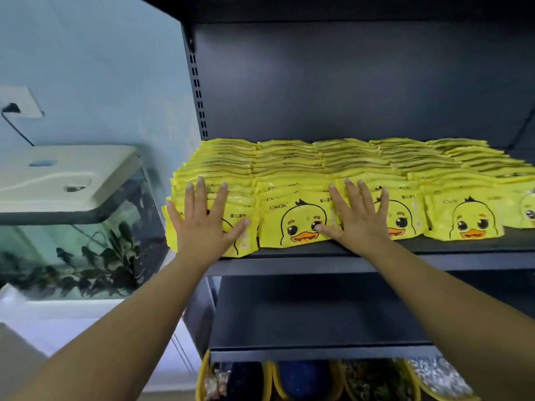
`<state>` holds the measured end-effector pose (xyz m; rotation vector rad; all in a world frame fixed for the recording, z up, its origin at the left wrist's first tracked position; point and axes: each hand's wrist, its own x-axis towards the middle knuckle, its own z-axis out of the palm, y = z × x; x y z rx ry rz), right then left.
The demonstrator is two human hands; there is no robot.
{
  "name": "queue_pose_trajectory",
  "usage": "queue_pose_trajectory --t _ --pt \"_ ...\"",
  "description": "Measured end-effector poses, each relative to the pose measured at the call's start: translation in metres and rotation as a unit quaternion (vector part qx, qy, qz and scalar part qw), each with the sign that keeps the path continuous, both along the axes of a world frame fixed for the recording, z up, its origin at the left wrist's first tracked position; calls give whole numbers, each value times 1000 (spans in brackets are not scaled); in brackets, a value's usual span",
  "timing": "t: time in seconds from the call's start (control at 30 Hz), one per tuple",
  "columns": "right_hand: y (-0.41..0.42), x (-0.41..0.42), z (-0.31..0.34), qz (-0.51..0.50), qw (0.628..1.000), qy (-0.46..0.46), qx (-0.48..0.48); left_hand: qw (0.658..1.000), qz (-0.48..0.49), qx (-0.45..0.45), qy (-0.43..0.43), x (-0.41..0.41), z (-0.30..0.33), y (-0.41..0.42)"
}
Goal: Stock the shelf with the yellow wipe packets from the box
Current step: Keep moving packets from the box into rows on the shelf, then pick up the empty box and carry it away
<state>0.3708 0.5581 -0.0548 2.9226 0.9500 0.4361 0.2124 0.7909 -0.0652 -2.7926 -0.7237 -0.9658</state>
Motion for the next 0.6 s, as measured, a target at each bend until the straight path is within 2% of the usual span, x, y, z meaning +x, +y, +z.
queue_pose_trajectory --t 0.13,0.3,0.47,0.6 --pt "-15 -39 -3 0 998 9 54 998 -37 19 -42 -19 1 -19" --pt "-49 -97 -15 48 980 22 194 988 -110 37 -100 -53 -16 -71" --pt "-97 -151 -61 47 966 18 252 984 -171 -2 -42 -101 -61 -120" --pt "-139 -187 -104 -37 971 105 210 980 -168 -93 43 -136 -119 -147"
